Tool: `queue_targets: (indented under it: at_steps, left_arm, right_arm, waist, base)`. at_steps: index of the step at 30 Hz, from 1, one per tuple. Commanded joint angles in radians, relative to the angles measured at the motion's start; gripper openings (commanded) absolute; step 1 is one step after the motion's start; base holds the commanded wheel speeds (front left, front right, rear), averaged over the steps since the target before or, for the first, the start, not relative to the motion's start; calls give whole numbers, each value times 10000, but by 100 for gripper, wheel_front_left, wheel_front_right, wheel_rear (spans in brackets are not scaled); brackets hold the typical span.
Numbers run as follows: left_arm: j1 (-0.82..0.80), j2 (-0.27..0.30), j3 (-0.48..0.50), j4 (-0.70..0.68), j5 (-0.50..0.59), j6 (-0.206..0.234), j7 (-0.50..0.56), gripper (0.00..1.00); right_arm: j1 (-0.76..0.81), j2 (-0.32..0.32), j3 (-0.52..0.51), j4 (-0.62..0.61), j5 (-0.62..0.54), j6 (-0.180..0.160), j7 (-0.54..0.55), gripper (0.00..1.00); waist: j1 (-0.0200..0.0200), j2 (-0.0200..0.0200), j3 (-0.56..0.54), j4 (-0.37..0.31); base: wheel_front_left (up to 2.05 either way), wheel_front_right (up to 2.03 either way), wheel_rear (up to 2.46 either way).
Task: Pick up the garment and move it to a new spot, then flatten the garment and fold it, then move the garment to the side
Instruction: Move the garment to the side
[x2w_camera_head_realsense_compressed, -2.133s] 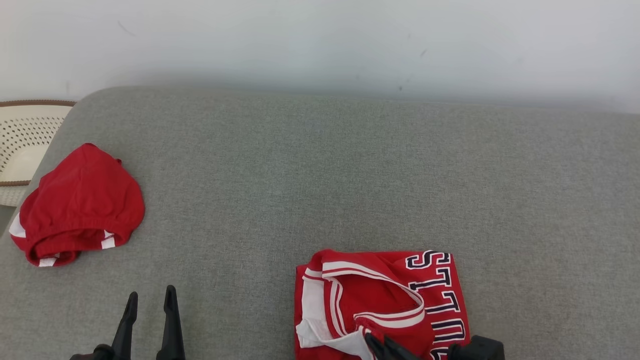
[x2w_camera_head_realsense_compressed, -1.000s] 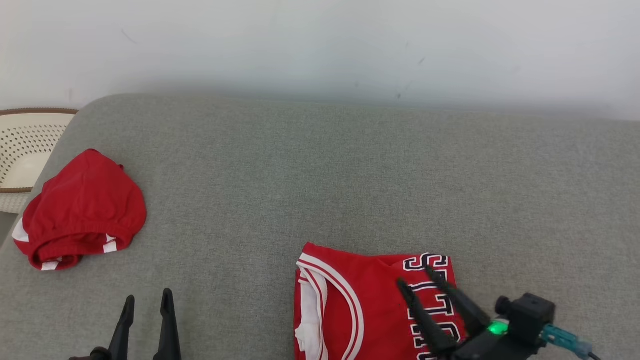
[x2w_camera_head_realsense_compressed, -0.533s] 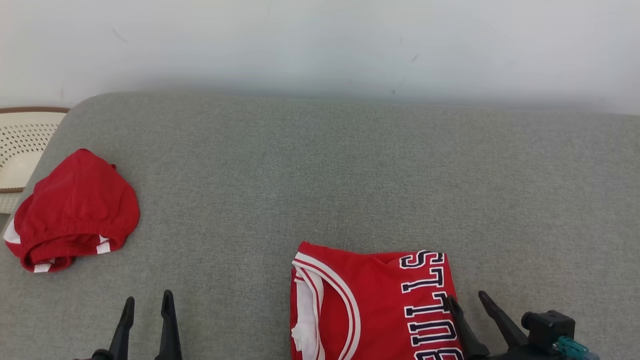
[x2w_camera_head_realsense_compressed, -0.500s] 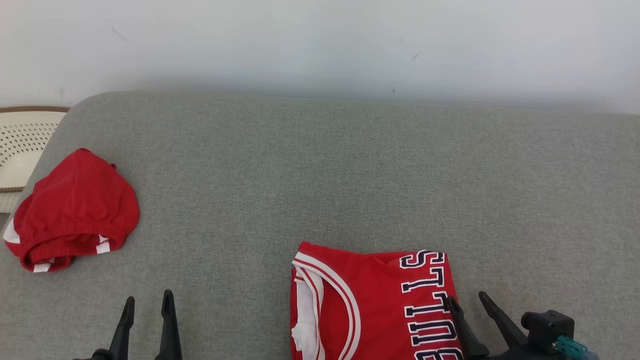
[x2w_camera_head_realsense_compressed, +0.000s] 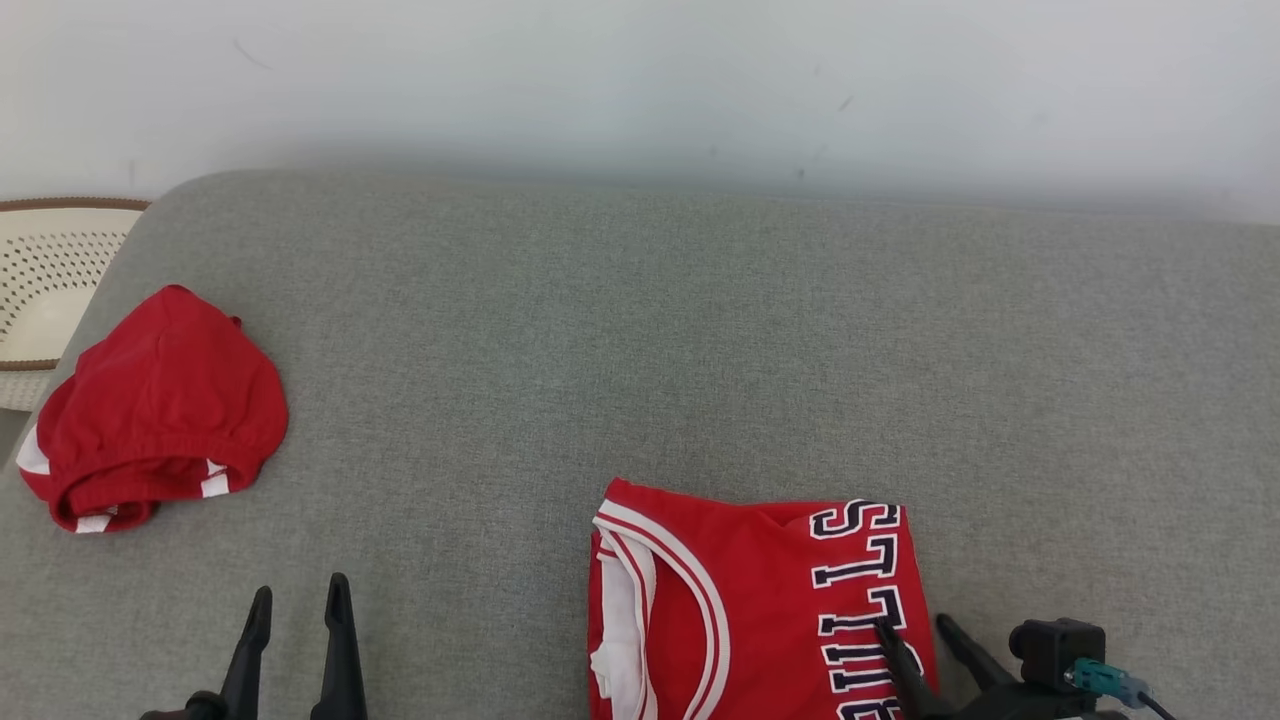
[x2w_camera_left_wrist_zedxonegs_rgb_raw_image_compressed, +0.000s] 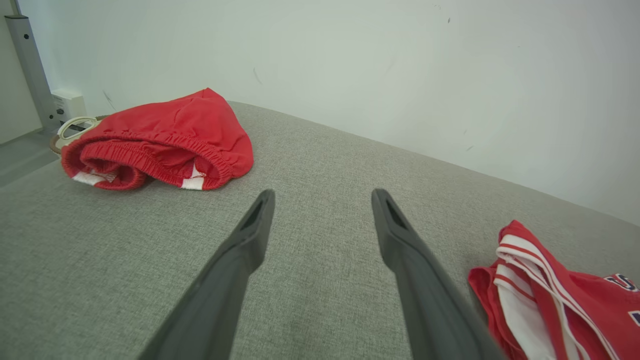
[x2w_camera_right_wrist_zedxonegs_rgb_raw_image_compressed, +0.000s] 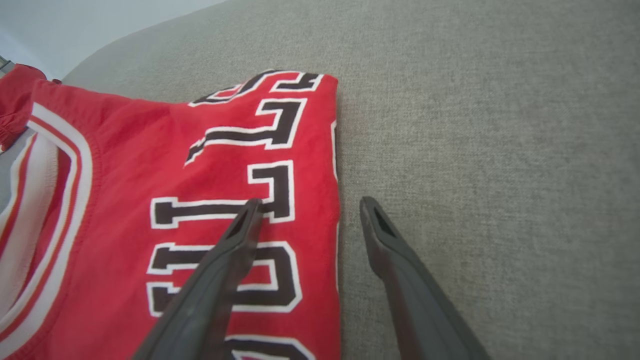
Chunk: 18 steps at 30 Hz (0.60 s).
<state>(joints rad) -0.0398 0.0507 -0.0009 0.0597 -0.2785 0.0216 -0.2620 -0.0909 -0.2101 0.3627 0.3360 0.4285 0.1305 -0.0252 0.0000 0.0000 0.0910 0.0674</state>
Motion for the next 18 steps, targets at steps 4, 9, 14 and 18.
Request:
queue_targets:
  at_steps: [4, 9, 14, 18]
  left_arm:
    - [60, 0, -2, -8, -139, 37, -41, 100]
    - [86, 0, -33, -13, -194, 84, -41, 100]
    - [83, -1, -56, 5, -212, 111, -41, 100]
    - [91, 0, 18, -111, -254, 158, -41, 100]
  right_arm:
    - [-195, 40, 207, 447, 257, 5, 350, 100]
    - [-425, 111, 641, 790, 842, 5, 774, 0]
    - [-884, -120, 821, 823, 1091, 5, 536, 0]
    - [-1537, -395, 916, 683, 1119, 5, 296, 0]
  waist:
    - [0, 0, 29, 52]
    - [0, 0, 46, 56]
    - [0, 0, 59, 59]
    - [0, 0, 159, -45]
  base:
    - [0, 0, 0]
    - [0, 0, 0]
    - [0, 0, 0]
    - [0, 0, 0]
